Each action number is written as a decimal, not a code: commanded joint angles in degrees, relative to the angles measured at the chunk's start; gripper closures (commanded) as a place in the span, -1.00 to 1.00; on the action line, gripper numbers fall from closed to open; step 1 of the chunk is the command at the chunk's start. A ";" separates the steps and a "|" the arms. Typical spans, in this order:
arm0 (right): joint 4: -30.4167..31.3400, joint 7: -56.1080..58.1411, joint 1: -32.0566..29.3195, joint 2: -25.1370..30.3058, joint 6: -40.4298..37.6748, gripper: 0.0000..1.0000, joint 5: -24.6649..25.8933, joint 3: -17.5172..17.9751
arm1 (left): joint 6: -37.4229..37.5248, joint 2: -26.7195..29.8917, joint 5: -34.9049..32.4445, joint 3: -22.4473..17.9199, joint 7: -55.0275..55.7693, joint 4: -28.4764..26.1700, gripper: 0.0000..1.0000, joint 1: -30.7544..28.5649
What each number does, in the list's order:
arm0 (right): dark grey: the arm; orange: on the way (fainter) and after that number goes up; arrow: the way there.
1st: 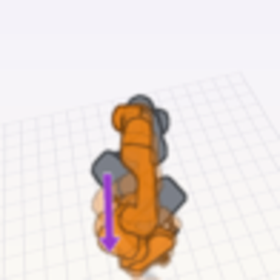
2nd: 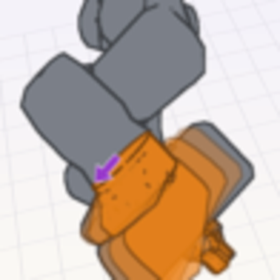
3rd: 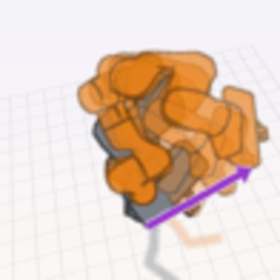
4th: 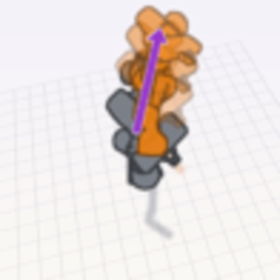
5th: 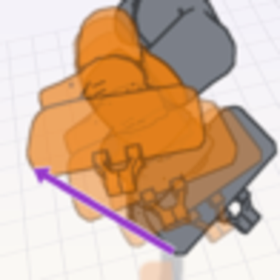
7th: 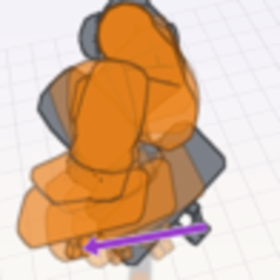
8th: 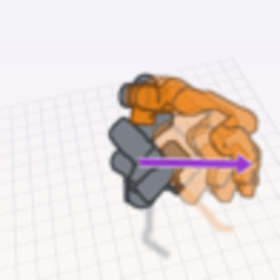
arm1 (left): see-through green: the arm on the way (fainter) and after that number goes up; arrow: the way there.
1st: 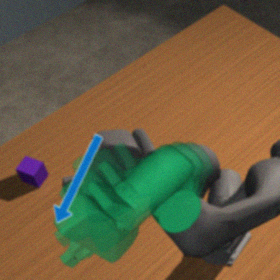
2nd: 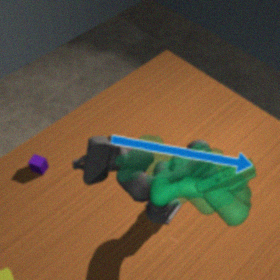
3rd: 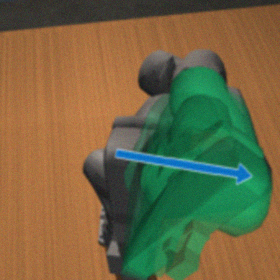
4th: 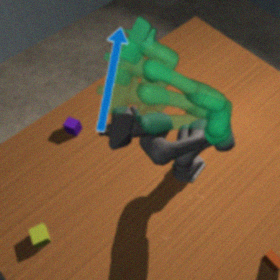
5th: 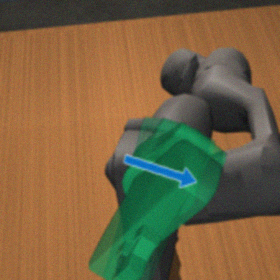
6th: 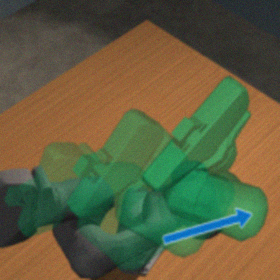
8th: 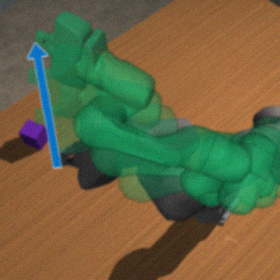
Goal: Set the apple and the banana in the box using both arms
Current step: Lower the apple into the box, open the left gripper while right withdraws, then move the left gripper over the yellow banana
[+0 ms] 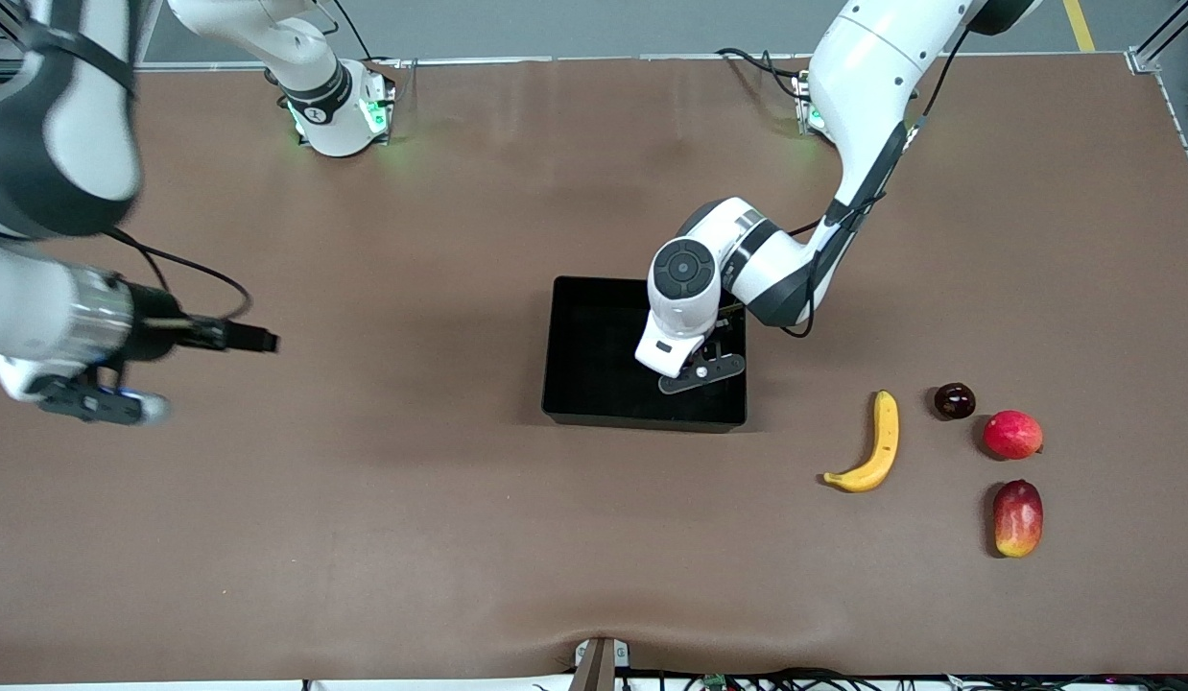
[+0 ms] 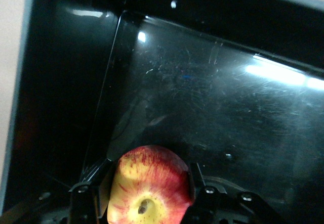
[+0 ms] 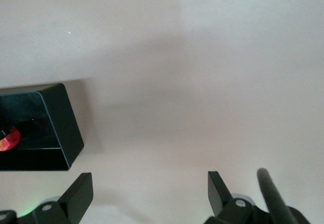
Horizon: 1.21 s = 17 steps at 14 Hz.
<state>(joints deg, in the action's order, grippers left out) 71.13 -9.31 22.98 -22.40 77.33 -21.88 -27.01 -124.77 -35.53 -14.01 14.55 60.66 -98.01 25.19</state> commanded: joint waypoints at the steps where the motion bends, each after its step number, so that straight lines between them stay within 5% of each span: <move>1: 0.50 2.00 0.22 2.35 -1.21 -1.00 0.79 -2.07 | -1.45 0.38 -1.55 0.13 2.09 -1.22 1.00 0.12; 5: -0.29 4.03 -0.30 3.23 -2.97 -1.00 7.02 -4.45 | -1.36 0.38 -1.55 0.13 2.53 -2.80 1.00 0.82; 8: 1.11 5.88 -5.20 8.33 -2.27 -1.00 10.81 0.09 | -1.36 -0.42 -1.63 0.21 5.15 -2.80 0.99 0.82; 9: 2.16 5.97 -9.32 9.20 -1.49 -1.00 10.90 3.60 | -1.10 -0.42 -1.63 0.21 6.04 -2.71 0.68 0.82; 10: 3.22 6.06 -13.88 10.61 0.35 -1.00 11.16 8.24 | -0.83 -0.33 -1.63 0.21 6.13 -2.80 -0.01 0.82; 12: 7.51 6.06 -20.93 14.29 3.95 -1.00 15.79 17.21 | 0.13 0.55 -1.63 0.21 5.52 -2.28 -0.80 0.74; 14: 12.17 6.15 -25.42 18.51 7.56 -1.00 20.03 24.43 | 0.22 2.47 -1.63 0.21 5.26 -1.05 -1.00 0.30; 17: 19.38 8.69 -26.67 23.09 10.46 -1.00 20.04 26.13 | 6.43 4.42 -1.28 0.22 4.91 3.85 -1.00 -0.23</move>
<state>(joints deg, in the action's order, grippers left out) 82.79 -2.51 -2.04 -4.67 84.37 -3.21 -2.94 -123.07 -33.41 -14.20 14.66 64.41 -96.73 25.22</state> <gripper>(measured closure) 0.000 0.000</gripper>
